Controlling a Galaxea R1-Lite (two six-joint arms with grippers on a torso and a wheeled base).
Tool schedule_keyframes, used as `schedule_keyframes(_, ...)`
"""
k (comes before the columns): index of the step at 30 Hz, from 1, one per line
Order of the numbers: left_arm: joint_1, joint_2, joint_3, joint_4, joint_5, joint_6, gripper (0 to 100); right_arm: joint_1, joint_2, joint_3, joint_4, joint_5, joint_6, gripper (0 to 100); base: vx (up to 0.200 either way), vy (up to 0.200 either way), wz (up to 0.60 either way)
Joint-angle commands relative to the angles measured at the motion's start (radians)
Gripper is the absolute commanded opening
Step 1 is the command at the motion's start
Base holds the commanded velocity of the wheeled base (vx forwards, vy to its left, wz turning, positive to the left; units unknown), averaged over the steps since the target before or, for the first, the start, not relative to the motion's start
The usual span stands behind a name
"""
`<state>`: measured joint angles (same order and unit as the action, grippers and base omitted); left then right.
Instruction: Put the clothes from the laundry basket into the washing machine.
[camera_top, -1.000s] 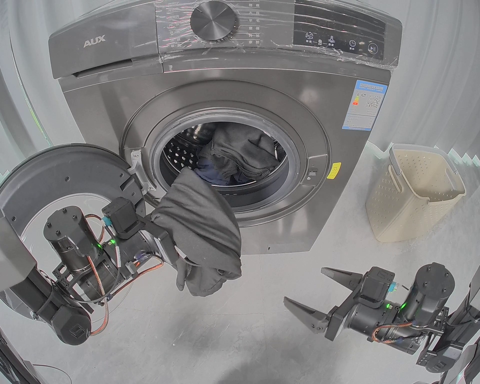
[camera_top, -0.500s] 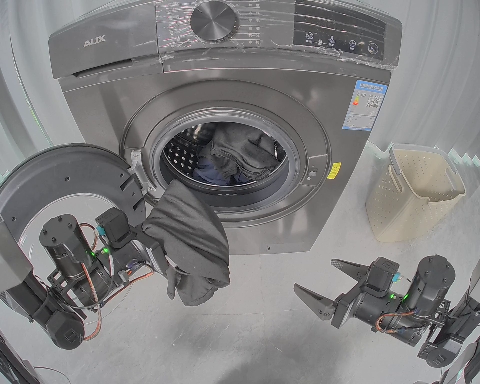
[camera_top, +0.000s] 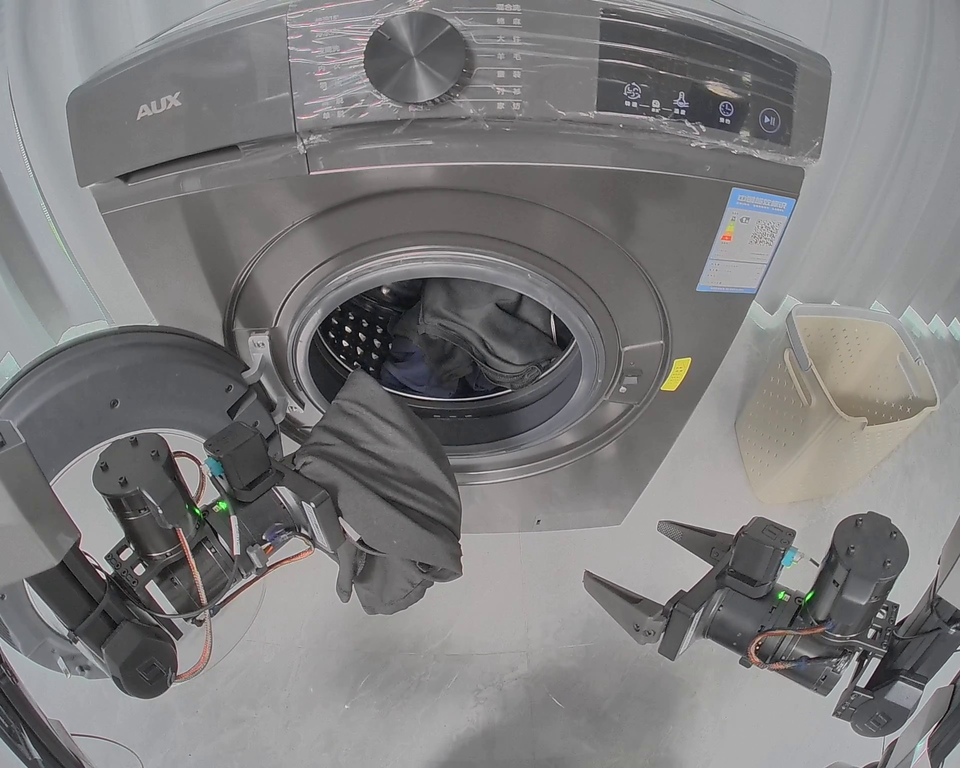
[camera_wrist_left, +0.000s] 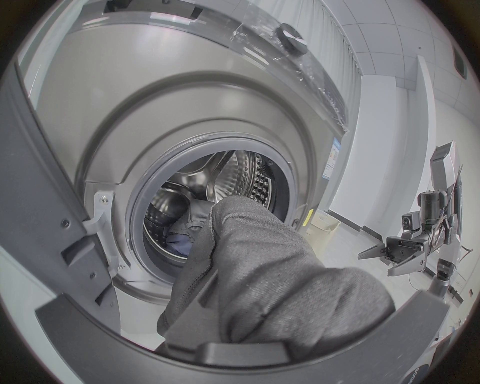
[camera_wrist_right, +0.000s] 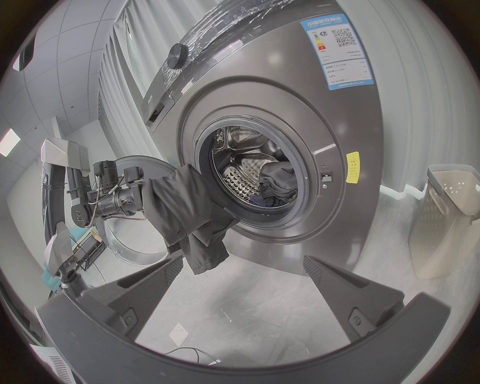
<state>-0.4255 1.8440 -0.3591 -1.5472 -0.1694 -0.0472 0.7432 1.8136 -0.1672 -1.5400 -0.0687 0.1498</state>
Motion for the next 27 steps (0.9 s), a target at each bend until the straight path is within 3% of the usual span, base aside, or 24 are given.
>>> schedule_keyframes(1,-0.006,0.011,-0.001,-0.001,-0.001,0.001,0,0.002,0.003,0.0,0.0,0.0,0.001,100,0.2,0.0,0.0)
schedule_keyframes(7,-0.007,0.017,0.002,-0.002,0.001,0.015,0,0.01,0.0,0.018,0.001,0.004,0.001,100,0.167,0.0,0.0)
schedule_keyframes(10,-0.015,0.024,0.009,-0.001,0.002,0.049,0,0.082,-0.011,0.055,0.001,0.006,0.001,100,0.0,0.0,0.0)
schedule_keyframes(12,-0.021,0.026,0.012,-0.002,0.002,0.052,0,0.107,-0.017,0.064,0.001,0.006,0.002,100,0.0,0.0,0.0)
schedule_keyframes(16,-0.085,0.029,0.049,-0.001,0.001,0.052,0,0.159,-0.025,0.064,0.001,0.001,0.004,100,0.0,0.0,0.0)
schedule_keyframes(20,-0.125,0.06,0.055,0.001,-0.004,0.064,0,0.16,-0.025,0.064,0.0,0.001,0.007,100,0.0,0.0,0.0)
schedule_keyframes(22,-0.134,0.07,0.045,-0.001,-0.01,0.063,0,0.16,-0.025,0.064,0.0,0.001,0.007,100,0.0,0.0,0.0)
schedule_keyframes(27,-0.171,0.231,-0.11,-0.001,-0.015,0.013,0,0.16,-0.023,0.061,0.001,0.001,0.007,100,0.0,0.0,0.0)
